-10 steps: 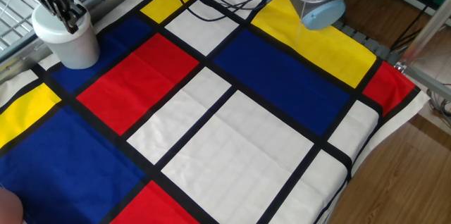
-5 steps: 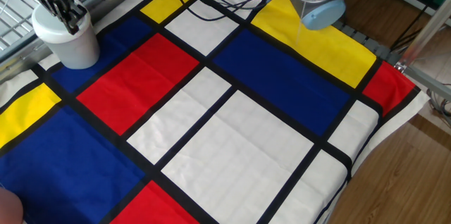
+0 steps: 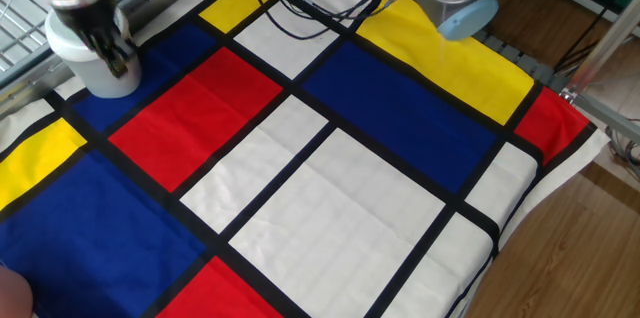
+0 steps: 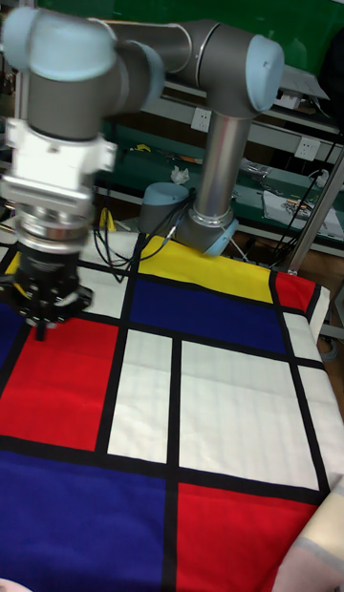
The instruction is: Put the garbage in the trash can
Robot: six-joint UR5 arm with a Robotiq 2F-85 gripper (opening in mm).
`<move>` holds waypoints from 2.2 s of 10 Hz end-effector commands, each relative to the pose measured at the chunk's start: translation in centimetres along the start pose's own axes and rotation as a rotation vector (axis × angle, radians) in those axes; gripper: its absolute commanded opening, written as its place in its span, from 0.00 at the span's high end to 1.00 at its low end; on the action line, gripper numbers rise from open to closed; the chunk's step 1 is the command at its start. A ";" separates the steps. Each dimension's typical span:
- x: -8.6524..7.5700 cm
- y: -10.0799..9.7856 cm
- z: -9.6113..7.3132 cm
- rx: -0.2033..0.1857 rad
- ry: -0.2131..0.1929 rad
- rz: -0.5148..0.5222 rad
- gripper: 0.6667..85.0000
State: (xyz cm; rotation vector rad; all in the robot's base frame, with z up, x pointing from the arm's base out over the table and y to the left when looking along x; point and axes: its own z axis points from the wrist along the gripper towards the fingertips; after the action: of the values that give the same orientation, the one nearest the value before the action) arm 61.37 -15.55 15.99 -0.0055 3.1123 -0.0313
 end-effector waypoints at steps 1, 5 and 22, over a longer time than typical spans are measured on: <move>-0.4 3.8 -0.1 0.022 -0.009 0.037 1.00; -0.3 3.6 0.5 0.034 -0.010 0.007 1.00; -3.9 9.1 -0.4 0.012 -0.010 -0.147 1.00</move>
State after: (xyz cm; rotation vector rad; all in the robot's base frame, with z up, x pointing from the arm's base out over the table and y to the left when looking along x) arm 64.38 -7.46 16.25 -0.2479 3.0963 -0.0464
